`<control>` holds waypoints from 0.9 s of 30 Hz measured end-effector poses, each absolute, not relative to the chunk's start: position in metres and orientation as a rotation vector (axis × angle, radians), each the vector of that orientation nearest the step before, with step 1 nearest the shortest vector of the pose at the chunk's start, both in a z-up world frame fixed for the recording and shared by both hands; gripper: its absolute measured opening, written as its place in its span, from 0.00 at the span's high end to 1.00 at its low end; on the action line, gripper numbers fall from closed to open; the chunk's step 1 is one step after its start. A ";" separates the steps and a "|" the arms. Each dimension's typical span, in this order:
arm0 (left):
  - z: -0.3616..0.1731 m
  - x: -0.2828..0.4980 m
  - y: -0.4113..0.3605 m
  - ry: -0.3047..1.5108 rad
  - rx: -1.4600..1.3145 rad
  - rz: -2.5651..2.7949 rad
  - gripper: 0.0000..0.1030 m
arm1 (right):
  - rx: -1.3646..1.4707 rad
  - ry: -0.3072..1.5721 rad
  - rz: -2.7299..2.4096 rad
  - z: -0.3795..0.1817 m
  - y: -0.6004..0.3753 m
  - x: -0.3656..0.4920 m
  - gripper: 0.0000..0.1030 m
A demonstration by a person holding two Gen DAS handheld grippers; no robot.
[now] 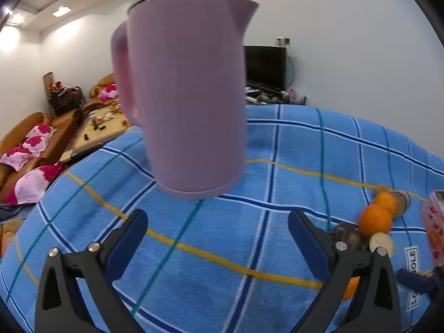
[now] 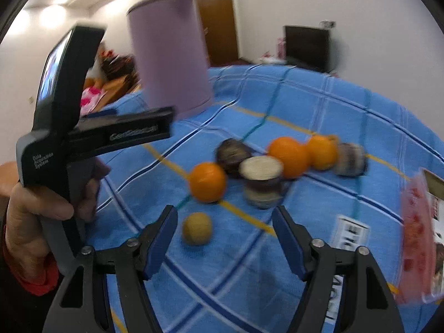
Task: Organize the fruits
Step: 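Grasp the small yellow-brown fruit with the right tool while the left grasps an orange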
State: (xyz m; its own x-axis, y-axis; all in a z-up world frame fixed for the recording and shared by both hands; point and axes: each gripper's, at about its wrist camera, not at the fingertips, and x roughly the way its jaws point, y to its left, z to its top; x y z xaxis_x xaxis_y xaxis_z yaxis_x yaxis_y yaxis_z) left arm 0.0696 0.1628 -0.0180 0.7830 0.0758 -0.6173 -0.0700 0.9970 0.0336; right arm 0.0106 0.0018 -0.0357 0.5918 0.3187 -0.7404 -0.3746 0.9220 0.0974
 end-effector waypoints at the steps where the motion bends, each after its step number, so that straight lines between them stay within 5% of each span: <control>1: -0.018 0.069 0.161 0.667 0.015 0.076 0.00 | -0.094 0.862 0.404 -0.038 0.008 0.012 0.48; 5: -0.018 0.069 0.155 0.666 0.031 0.061 0.00 | -0.143 0.919 0.430 -0.049 0.024 0.016 0.53; 9: -0.016 0.066 0.150 0.661 0.034 0.031 0.00 | -0.192 0.921 0.427 -0.051 0.025 0.011 0.74; 21: -0.019 0.054 0.117 0.726 0.079 -0.327 0.01 | 0.004 0.757 0.318 -0.025 -0.051 -0.007 0.74; 27: -0.030 0.050 0.090 0.770 0.166 -0.409 0.10 | 0.052 0.718 0.241 -0.018 -0.083 -0.003 0.74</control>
